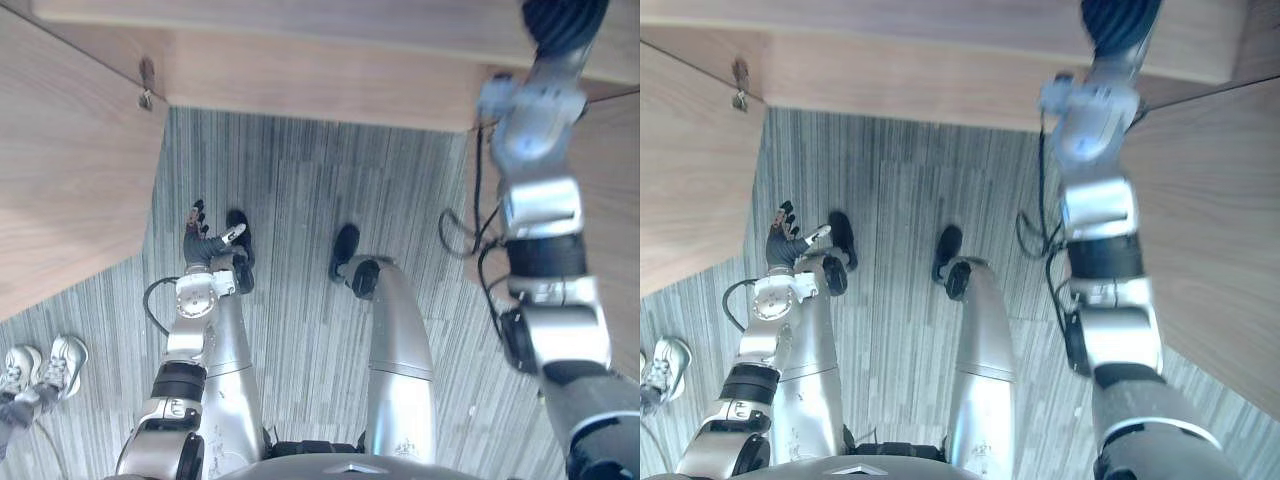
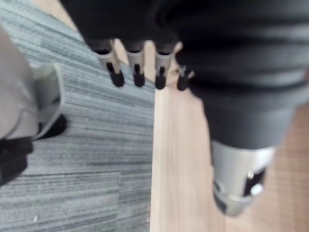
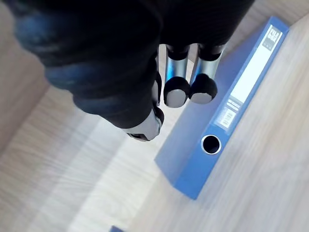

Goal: Walk over to the cabinet, pick up the folder, carry it to the office cabinet, place the folder inside the office cabinet, then close the office cabinet door

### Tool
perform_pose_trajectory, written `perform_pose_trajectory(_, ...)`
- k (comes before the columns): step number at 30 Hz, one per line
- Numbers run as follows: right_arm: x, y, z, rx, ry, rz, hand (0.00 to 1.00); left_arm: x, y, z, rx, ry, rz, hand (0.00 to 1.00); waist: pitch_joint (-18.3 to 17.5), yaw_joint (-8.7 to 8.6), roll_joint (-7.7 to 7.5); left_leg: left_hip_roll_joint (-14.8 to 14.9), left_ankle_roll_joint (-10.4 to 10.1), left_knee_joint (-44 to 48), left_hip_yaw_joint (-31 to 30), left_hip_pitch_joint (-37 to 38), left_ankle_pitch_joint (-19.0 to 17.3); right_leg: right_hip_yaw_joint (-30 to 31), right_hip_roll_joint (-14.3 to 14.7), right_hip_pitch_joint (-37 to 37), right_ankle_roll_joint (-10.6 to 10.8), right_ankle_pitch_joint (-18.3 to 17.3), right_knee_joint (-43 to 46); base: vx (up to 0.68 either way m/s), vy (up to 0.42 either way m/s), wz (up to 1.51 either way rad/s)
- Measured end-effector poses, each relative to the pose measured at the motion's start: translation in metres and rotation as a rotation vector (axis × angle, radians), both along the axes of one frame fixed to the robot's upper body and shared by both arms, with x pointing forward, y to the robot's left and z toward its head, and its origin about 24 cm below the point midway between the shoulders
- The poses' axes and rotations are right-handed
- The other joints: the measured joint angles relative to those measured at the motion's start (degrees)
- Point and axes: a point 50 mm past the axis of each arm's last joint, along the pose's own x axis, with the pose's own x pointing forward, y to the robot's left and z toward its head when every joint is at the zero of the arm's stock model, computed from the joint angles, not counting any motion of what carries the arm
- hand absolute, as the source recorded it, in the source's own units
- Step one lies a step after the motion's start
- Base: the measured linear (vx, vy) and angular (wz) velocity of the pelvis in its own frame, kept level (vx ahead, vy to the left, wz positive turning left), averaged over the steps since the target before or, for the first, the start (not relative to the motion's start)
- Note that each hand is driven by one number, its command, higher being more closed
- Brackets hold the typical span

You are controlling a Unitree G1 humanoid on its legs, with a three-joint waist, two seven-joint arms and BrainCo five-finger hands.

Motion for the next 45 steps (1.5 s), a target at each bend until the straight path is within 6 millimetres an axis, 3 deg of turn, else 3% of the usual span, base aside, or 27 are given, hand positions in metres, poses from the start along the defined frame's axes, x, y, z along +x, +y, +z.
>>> perform_pose_trajectory(3,-0.015,0.005,-0.033,-0.024,0.04,0.038,1.0,-0.006,0.002,-0.009,0.033,0.04,-0.004,0.0,-2.99,-0.19,-1.11,0.52,-0.2,-0.42,0.87,3.1,-1.36,0.55,0.89,2.98,-0.25,-0.14,-1.78,-0.04,0.003,-0.19)
perform_pose_trajectory(7,-0.04,0.017,-0.084,-0.053,0.154,0.136,1.0,-0.014,0.001,-0.034,0.074,0.155,-0.027,0.0,-3.45,-0.58,-1.89,1.35,0.04,-1.96,2.12,11.99,-3.17,0.22,1.25,12.49,0.66,-0.3,-5.52,0.07,0.035,-0.08)
perform_pose_trajectory(8,-0.064,0.025,-0.124,-0.077,0.273,0.209,1.0,-0.033,0.003,-0.055,0.116,0.238,-0.043,0.0,-6.82,-1.24,-3.16,1.31,0.39,-4.72,3.56,18.99,-4.05,0.42,1.37,19.83,2.17,0.28,-10.27,0.23,0.114,-0.05)
perform_pose_trajectory(11,-0.075,0.032,-0.148,-0.041,0.358,0.259,1.0,-0.047,0.004,-0.073,0.132,0.31,-0.044,0.0,-8.06,-1.37,-4.6,1.0,0.74,-8.06,5.45,25.57,-4.44,0.86,1.32,26.13,2.78,1.07,-14.88,0.15,0.094,-0.06)
perform_pose_trajectory(14,-0.087,0.044,-0.18,0.024,0.495,0.317,1.0,-0.064,0.004,-0.094,0.121,0.404,-0.039,0.0,-10.45,-1.31,-4.61,0.74,0.94,-11.22,6.5,29.54,-4.53,0.82,1.5,30.28,2.97,2.06,-19.27,0.12,0.07,-0.05)
perform_pose_trajectory(16,-0.097,0.055,-0.227,0.031,0.719,0.35,1.0,-0.088,0.001,-0.117,0.115,0.514,-0.04,0.0,-12.59,-1.41,-4.61,0.32,0.73,-16.1,8.26,36.78,-4.09,0.9,1.81,37.47,3.56,4.01,-25.38,0.18,0.048,-0.07)
perform_pose_trajectory(18,-0.107,0.054,-0.254,0.028,0.845,0.326,1.0,-0.104,-0.001,-0.13,0.124,0.576,-0.057,0.0,-14.93,-1.41,-4.6,-0.39,0.62,-19.16,9.18,40.21,-3.56,1.43,1.73,40.39,3.93,4.79,-28.33,0.19,0.019,-0.09)
perform_pose_trajectory(19,-0.112,0.052,-0.279,0.026,0.954,0.296,1.0,-0.118,-0.004,-0.142,0.133,0.644,-0.076,0.0,-16.87,-1.71,-4.45,-1.18,0.37,-22.46,9.84,43.09,-2.74,1.88,1.83,42.93,4.14,6.06,-31.94,0.18,0.007,-0.11)
perform_pose_trajectory(23,-0.118,0.045,-0.333,-0.023,1.208,0.239,1.0,-0.133,-0.003,-0.158,0.142,0.741,-0.091,0.0,-18.87,-3.04,-3.68,-3.15,0.12,-32.37,11.23,49.32,1.44,2.07,2.26,49.54,4.5,11.43,-43.53,0.12,0.004,-0.06)
perform_pose_trajectory(24,-0.118,0.044,-0.339,-0.02,1.232,0.233,1.0,-0.134,-0.003,-0.159,0.145,0.746,-0.091,0.0,-18.92,-3.07,-3.59,-3.38,0.04,-33.64,11.61,50.27,2.21,2.14,2.4,50.49,4.48,12.44,-45.17,0.08,-0.008,-0.11)
perform_pose_trajectory(25,-0.12,0.04,-0.351,0.0,1.287,0.21,0.0,-0.134,-0.001,-0.16,0.163,0.756,-0.096,0.0,-19.14,-2.99,-3.41,-4.12,-0.01,-37.37,12.47,52.42,4.01,2.5,2.75,52.58,4.51,14.74,-49.51,0.06,-0.011,-0.11)
perform_pose_trajectory(28,-0.126,0.035,-0.371,0.053,1.378,0.162,0.0,-0.136,0.002,-0.162,0.17,0.768,-0.092,0.0,-19.82,-3.3,-3.25,-5.45,-0.09,-43.31,13.61,56.17,6.8,3.48,2.69,55.47,4.47,17.25,-54.31,0.03,-0.011,-0.11)
perform_pose_trajectory(31,-0.144,0.025,-0.4,0.09,1.54,0.107,0.0,-0.145,0.001,-0.169,0.164,0.815,-0.094,0.0,-21.76,-3.46,-2.41,-6.81,-0.16,-49.42,14.13,60.48,9.42,3.79,2.46,57.85,4.48,18.38,-57.02,0.0,-0.006,-0.06)
perform_pose_trajectory(34,-0.16,0.018,-0.417,0.14,1.642,0.051,0.0,-0.152,0.0,-0.175,0.159,0.854,-0.096,0.0,-23.44,-3.45,-1.99,-7.79,-0.17,-55.14,14.5,63.5,12.04,4.63,2.52,58.32,4.58,18.83,-58.3,-0.04,0.005,-0.12)
perform_pose_trajectory(37,-0.17,0.012,-0.427,0.202,1.698,0.016,0.0,-0.16,0.001,-0.181,0.156,0.894,-0.095,0.0,-23.63,-3.62,-1.82,-8.6,-0.25,-59.57,14.35,65.88,13.96,5.14,2.67,58.83,4.67,19.02,-59.43,-0.05,0.023,-0.15)
perform_pose_trajectory(45,-0.184,0.011,-0.442,0.403,1.781,-0.039,0.0,-0.18,0.002,-0.192,0.148,0.986,-0.095,0.0,-24.79,-4.22,-2.18,-9.5,0.12,-59.84,14.67,67.41,13.39,6.99,2.18,60.44,4.94,19.2,-60.81,-0.01,0.016,-0.02)
